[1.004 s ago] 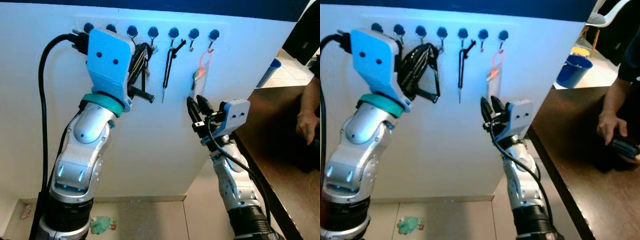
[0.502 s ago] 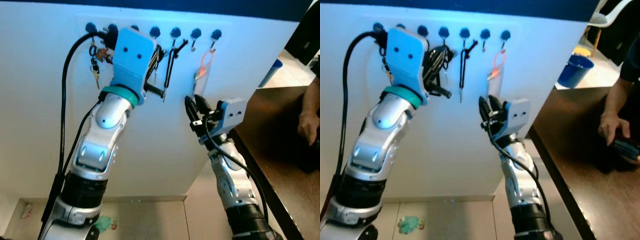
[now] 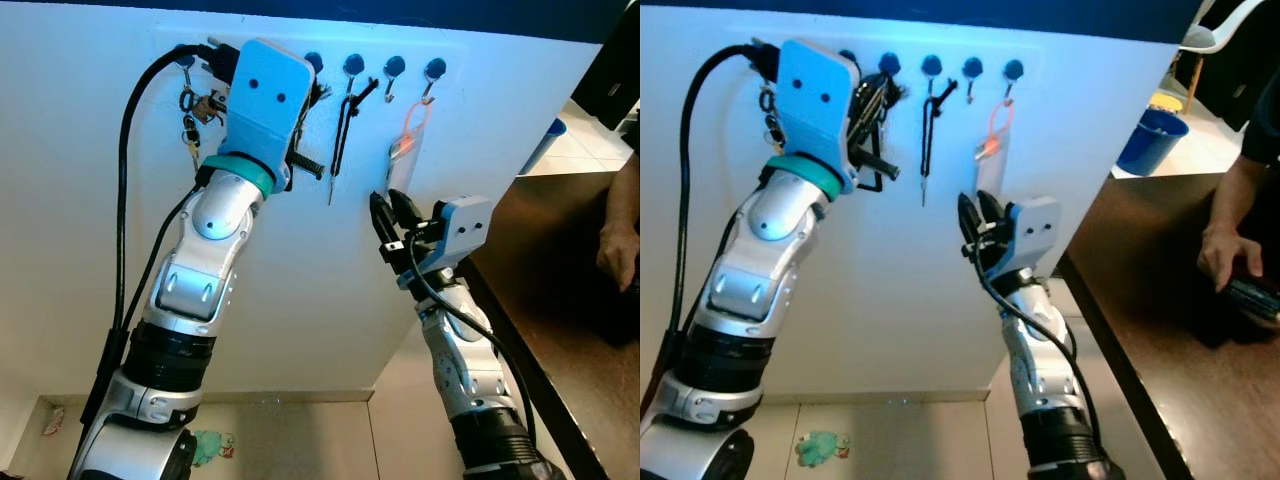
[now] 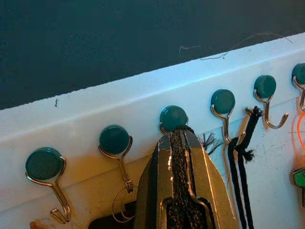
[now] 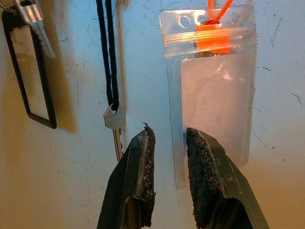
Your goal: Hang keys on a hook
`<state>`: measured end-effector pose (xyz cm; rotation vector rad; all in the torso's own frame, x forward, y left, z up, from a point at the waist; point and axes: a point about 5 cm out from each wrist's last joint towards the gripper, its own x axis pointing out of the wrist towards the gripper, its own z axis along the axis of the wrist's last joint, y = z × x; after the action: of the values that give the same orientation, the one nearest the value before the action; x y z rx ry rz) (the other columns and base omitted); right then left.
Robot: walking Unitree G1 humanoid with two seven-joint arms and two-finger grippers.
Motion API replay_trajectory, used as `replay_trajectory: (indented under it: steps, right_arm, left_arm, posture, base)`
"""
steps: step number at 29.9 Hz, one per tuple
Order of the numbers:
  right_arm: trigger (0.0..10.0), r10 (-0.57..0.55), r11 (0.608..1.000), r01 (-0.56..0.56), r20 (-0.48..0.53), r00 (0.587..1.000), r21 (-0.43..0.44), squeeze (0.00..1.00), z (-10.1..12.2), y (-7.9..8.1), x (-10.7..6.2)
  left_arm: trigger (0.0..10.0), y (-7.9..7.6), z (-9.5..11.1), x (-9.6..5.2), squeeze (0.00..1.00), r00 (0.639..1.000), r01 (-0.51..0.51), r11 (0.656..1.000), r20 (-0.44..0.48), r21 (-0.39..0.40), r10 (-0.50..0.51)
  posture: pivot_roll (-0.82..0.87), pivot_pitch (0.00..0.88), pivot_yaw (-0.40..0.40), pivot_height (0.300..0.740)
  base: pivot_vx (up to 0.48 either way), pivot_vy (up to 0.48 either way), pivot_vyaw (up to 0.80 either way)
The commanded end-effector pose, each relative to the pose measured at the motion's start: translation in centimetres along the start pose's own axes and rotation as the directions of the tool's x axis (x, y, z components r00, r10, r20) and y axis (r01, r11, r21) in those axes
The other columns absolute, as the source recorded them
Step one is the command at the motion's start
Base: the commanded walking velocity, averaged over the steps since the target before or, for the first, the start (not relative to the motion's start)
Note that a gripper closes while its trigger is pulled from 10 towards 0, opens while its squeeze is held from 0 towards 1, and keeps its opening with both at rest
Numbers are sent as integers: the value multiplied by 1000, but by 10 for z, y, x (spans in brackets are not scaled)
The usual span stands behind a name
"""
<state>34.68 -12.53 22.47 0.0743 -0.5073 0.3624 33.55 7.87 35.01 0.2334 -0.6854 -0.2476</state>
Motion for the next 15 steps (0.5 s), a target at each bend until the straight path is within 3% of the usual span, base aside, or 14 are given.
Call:
replay_trajectory:
  steps: [1, 15]
  right_arm:
    - [10000, 2, 1000, -2, -4, 1000, -4, 0, -1, 0, 1]
    - [10000, 1, 1000, -1, -2, 1000, -3, 0, 0, 1, 1]
  left_arm:
    - [10000, -2, 0, 2, 0, 1000, 2, 1000, 5, 8, -2]
    - [10000, -9, -7, 8, 0, 999, 33, 999, -17, 35, -32]
  posture:
    - [158, 115, 40, 740]
    - [158, 111, 44, 740]
  base:
    - [0, 0, 0]
    - [0, 0, 0]
